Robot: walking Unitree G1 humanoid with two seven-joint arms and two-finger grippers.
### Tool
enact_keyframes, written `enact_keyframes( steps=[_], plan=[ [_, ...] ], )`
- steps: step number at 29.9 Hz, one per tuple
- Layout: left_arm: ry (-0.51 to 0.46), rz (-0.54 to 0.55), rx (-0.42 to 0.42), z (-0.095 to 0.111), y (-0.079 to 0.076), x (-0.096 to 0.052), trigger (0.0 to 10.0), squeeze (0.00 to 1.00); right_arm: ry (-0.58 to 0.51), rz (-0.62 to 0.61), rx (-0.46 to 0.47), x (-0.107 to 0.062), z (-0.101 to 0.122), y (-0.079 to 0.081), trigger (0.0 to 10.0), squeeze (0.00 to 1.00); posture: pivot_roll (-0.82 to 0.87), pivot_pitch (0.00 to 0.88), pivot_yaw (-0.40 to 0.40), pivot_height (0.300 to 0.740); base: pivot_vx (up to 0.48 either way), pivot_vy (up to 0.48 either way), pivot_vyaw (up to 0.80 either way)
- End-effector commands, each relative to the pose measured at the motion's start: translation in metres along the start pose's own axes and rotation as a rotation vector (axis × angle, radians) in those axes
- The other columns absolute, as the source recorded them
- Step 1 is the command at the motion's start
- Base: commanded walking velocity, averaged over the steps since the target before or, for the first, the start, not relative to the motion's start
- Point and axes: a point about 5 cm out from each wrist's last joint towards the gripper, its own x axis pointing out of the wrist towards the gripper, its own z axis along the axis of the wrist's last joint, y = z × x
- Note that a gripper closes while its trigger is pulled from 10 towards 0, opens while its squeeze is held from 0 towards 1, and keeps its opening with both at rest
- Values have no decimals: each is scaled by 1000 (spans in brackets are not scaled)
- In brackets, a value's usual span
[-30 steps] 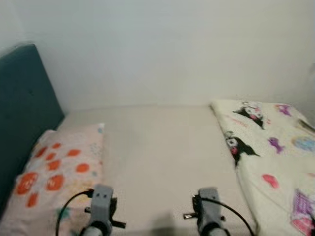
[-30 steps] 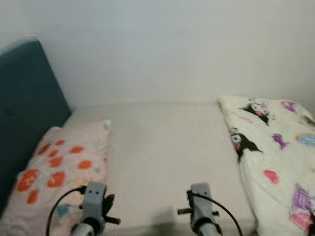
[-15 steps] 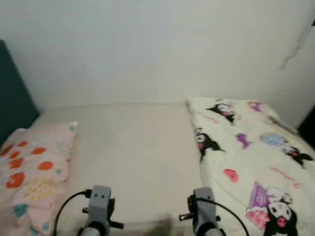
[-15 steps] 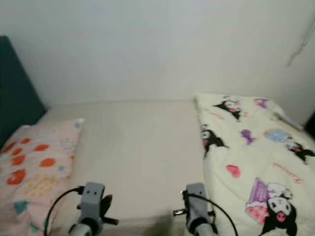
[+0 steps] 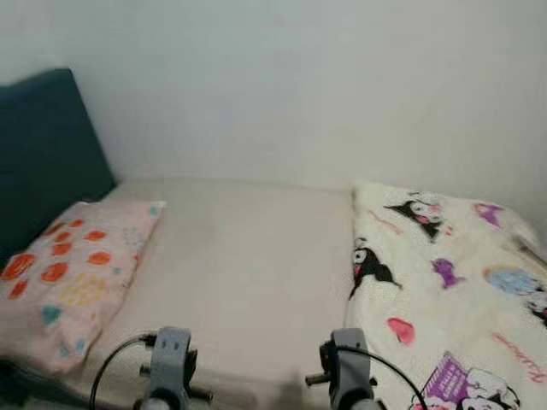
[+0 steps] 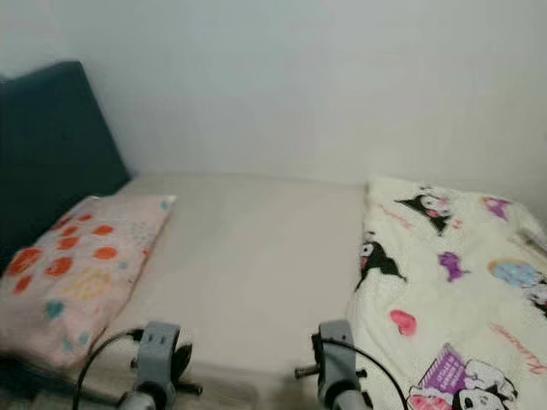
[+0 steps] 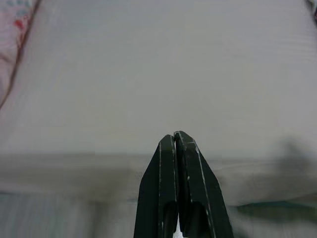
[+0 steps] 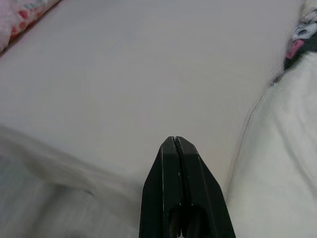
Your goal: Clean up the room
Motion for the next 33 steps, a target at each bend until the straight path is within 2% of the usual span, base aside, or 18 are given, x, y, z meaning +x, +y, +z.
enact_keyframes(
  steps=[1, 33],
  plan=[
    [6, -11, 4, 0, -3, 1, 10000, 0, 12, -12, 16, -2, -3, -3, 10000, 0, 11, 40, -3, 740, 0, -390, 0],
    [7, -10, 2, 0, -3, 0, 10000, 0, 20, -11, 15, -2, -4, -3, 10000, 0, 11, 55, -5, 740, 0, -390, 0]
  ],
)
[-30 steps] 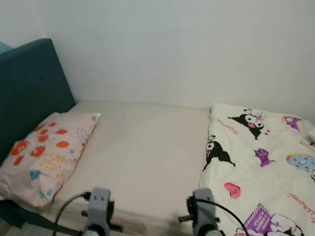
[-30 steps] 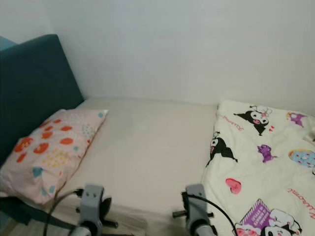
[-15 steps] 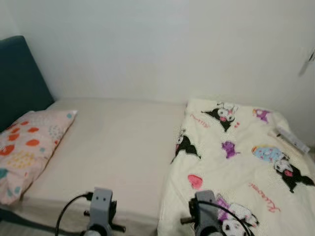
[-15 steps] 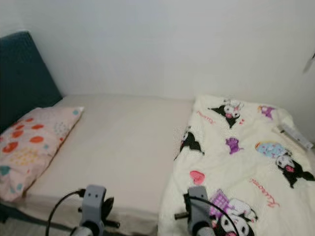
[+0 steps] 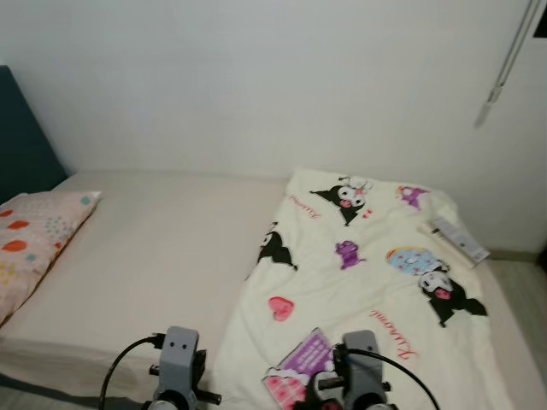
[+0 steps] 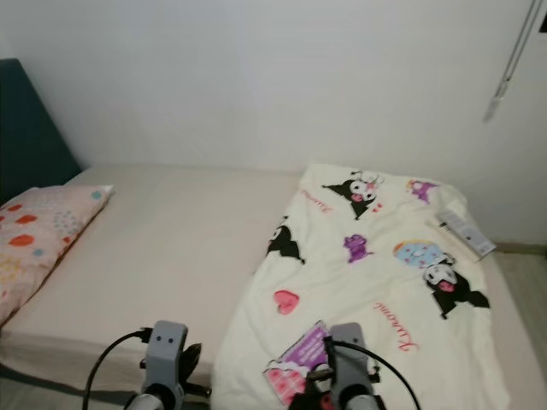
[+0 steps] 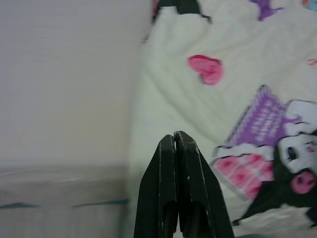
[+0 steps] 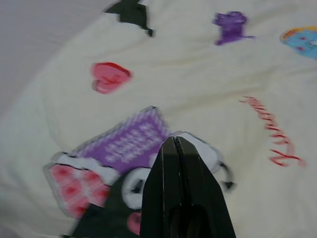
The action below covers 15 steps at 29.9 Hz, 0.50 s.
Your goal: Clean up the room
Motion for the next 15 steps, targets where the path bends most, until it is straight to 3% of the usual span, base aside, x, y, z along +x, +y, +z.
enact_keyframes(
  steps=[1, 15],
  plan=[
    [25, 8, 7, -5, 3, -4, 10000, 0, 10, 19, 24, 0, -2, 8, 10000, 0, 11, 55, -5, 740, 0, -390, 0],
    [24, 9, 5, -5, 3, -3, 10000, 0, 9, 24, 17, 1, 0, 8, 10000, 0, 10, 59, -6, 740, 0, -387, 0]
  ],
)
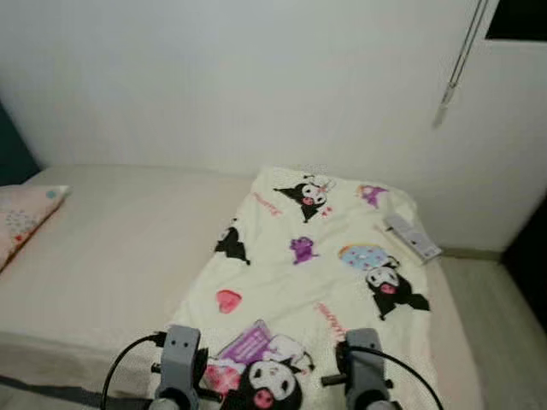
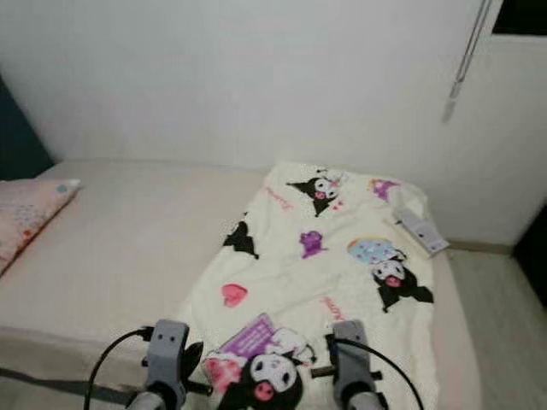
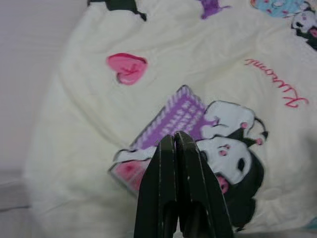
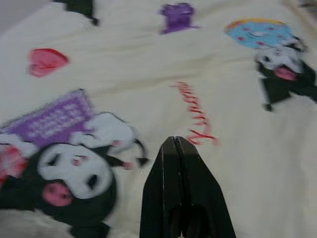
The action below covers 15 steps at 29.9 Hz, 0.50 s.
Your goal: Clean up the room
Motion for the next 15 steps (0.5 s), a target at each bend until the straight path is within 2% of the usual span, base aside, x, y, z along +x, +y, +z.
enact_keyframes(
  steps=[1, 15],
  plan=[
    [21, 1, 3, -4, 0, -3, 10000, 0, 6, 7, 13, -1, -1, 4, 10000, 0, 10, 59, -6, 740, 0, -386, 0],
    [20, 0, -1, -4, -1, -2, 10000, 0, 10, 7, 10, 0, -1, 2, 10000, 0, 7, 63, -6, 740, 0, -385, 0]
  ],
)
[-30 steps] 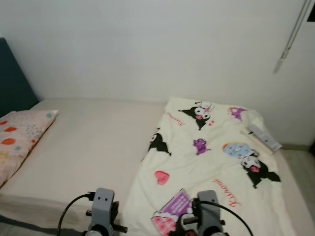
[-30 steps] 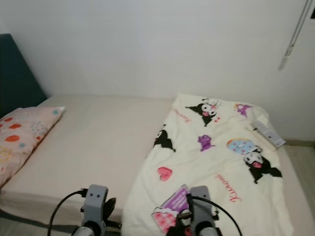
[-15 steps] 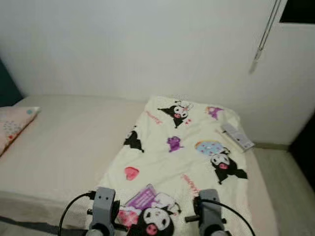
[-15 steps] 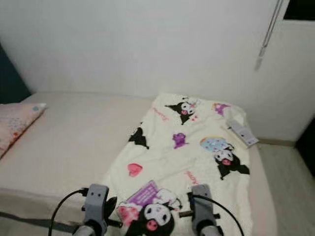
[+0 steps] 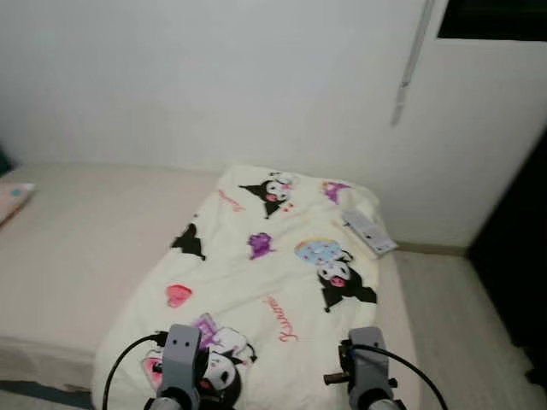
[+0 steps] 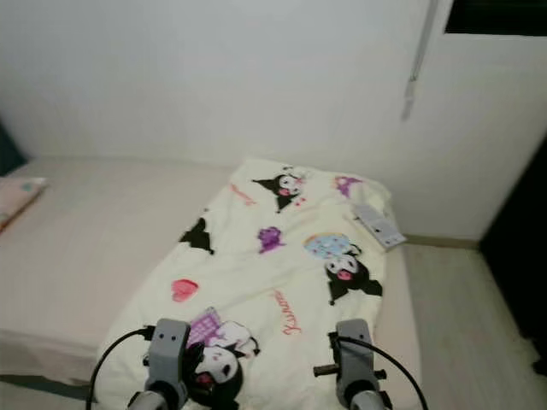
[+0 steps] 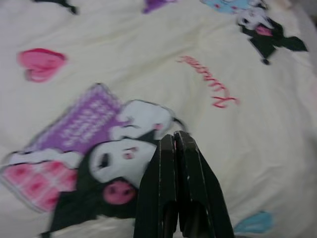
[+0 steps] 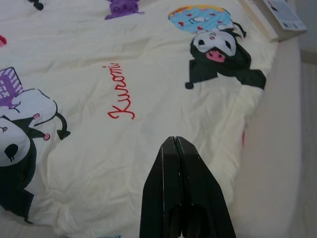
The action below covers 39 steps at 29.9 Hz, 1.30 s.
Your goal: Clean up the room
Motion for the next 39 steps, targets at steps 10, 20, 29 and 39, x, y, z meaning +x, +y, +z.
enact_keyframes(
  steps=[10, 20, 29, 39],
  plan=[
    [16, -6, 1, -4, -1, -3, 10000, 0, 14, 3, -1, -2, -3, 0, 10000, 0, 6, 59, -6, 740, 0, -379, 0],
    [16, -10, 2, -4, -1, -3, 10000, 0, 12, 16, -10, -2, -3, 2, 10000, 0, 4, 55, -6, 740, 0, -377, 115],
    [18, -12, 1, -5, -2, -3, 10000, 0, 13, 25, -21, -3, -3, 2, 10000, 0, 2, 52, -7, 740, 0, -373, 800],
    [18, -7, 1, -5, -2, -3, 10000, 0, 12, 27, -22, -3, -3, 2, 10000, 0, 2, 54, -7, 740, 0, -368, 800]
  ],
)
